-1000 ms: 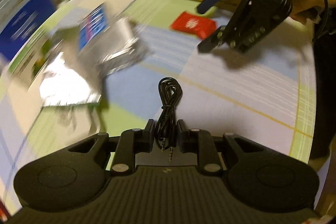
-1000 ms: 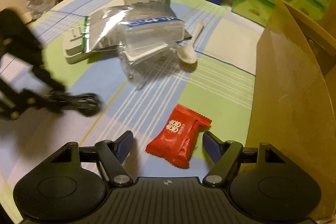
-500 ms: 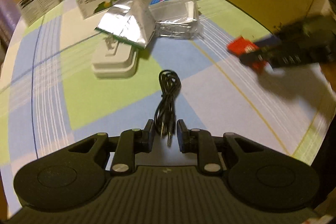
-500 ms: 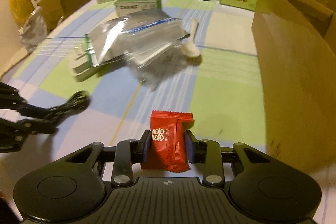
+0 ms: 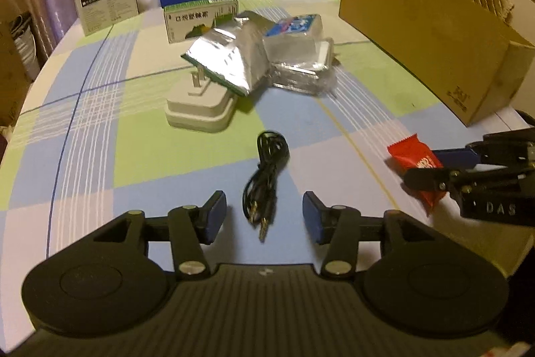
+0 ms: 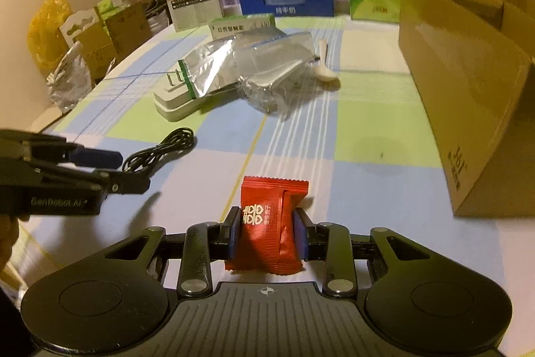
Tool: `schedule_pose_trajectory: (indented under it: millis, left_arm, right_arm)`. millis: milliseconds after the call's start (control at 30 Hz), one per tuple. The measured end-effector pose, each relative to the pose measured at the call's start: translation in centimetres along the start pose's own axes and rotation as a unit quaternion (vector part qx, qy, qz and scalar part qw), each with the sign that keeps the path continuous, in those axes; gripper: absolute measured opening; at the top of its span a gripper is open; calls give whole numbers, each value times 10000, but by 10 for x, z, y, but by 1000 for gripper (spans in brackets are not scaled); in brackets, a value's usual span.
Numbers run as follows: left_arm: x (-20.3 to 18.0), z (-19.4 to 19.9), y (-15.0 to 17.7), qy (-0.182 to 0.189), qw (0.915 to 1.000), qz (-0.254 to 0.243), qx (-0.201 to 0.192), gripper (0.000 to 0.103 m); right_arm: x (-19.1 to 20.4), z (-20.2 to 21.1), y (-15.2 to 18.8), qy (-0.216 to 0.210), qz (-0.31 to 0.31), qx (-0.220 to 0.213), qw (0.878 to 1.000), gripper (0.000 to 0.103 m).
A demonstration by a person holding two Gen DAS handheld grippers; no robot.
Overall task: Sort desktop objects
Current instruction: 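Grasp the black cable with the left tool while the right tool grasps the red packet, then lift the cable and red packet and carry them toward the cardboard box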
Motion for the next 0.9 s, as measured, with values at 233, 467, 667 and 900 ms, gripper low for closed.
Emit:
schedule_pose_trajectory:
  millis: [233, 467, 667, 900]
  left_arm:
    - [4, -11, -12, 33, 9998, -44, -211, 43]
    - [2, -23, -9, 78, 9998, -169, -33, 35]
    - [-1, -22, -7, 57, 9998, -185, -82, 29]
    - [-8, -22, -7, 44, 9996, -248, -123, 15]
  right_arm:
    - [-5, -3, -5, 56, -113, -250, 9996, 30]
    - [-6, -7, -7, 58, -188, -256, 9995, 36]
    - [-5, -9, -1, 199, -51, -194, 9996, 48]
    - [7, -8, 4, 417, 425, -233, 9980, 48]
Point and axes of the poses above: each gripper's, at about its wrist camera, not at the fingertips, and z roughly against the way its jaws point, x to its left, y to its underside, the point moved 6 cm from there along -z, roughly the way its jaws point, and after that the axes turned 11 degrees about y, right-handed, at the moved point
